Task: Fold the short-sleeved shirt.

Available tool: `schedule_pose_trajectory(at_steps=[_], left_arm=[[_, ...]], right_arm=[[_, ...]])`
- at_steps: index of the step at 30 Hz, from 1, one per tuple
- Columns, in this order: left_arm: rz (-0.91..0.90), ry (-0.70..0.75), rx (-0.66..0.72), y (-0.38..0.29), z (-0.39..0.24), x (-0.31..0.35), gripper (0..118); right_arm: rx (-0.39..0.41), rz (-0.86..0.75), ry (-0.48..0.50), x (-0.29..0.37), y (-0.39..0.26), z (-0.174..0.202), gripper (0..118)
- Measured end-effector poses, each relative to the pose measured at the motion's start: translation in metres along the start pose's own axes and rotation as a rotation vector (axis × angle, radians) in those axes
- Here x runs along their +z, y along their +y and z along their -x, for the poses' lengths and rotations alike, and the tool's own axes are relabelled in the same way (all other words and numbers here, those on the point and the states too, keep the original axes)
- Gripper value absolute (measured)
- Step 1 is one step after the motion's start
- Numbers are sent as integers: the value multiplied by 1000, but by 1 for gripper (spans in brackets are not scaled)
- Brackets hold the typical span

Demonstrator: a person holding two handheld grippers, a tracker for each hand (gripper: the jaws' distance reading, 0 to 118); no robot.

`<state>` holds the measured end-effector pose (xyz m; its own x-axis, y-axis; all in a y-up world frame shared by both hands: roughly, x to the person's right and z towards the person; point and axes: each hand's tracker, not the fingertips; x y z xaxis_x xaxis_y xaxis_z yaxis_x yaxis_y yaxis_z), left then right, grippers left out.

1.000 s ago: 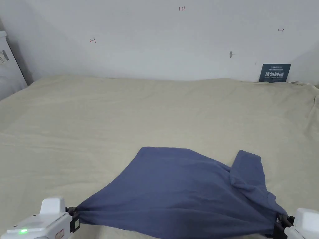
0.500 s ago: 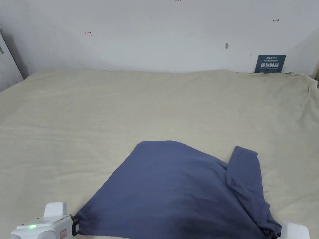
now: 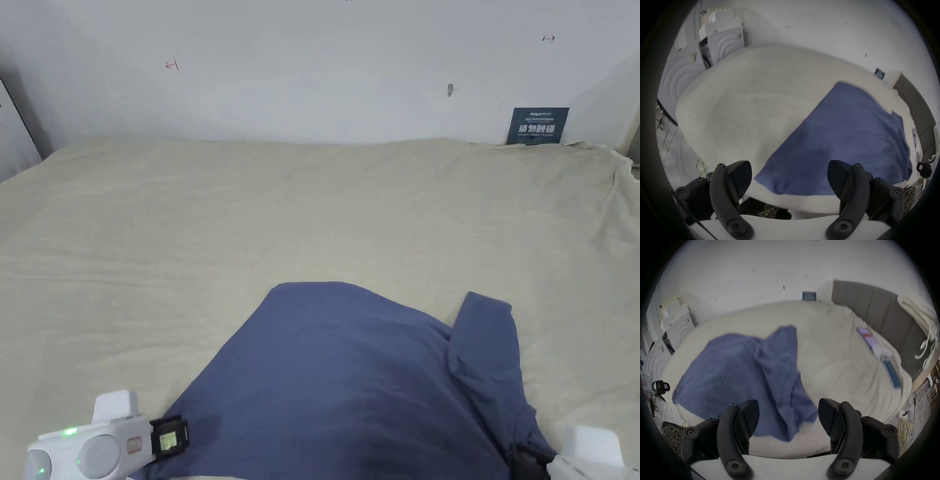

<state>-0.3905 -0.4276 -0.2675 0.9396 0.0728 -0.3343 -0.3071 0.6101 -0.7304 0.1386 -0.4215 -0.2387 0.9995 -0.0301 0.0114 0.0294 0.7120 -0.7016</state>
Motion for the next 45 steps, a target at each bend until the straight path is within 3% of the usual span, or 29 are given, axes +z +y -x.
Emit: schedule_pose_trajectory(at_steps=[8,15,18,20,22,33,37,45], left_arm=[[-308,-136,-98,56,-61,71,100],[-500,-130,-146,65,-102,93,99],[-541,-196,-145,62,-109,96,71],[-526,-218,-140,62,-110,92,31],[-521,-246,-142,60,-113,89,0],[-443,-297,-189,90,-129,62,0],[-366,-358,-197,124,-140,30,0],[-207,-344,-240,190,-185,-60,0]], right_arm=[[53,-304,7,66,78,15,79],[136,-420,-55,87,93,27,72],[123,-440,-49,89,91,27,43],[120,-455,-50,90,90,27,8],[119,-471,-58,91,89,27,3],[94,-470,-54,78,100,19,0],[88,-455,-60,66,106,16,0],[70,-395,-74,28,113,10,0]])
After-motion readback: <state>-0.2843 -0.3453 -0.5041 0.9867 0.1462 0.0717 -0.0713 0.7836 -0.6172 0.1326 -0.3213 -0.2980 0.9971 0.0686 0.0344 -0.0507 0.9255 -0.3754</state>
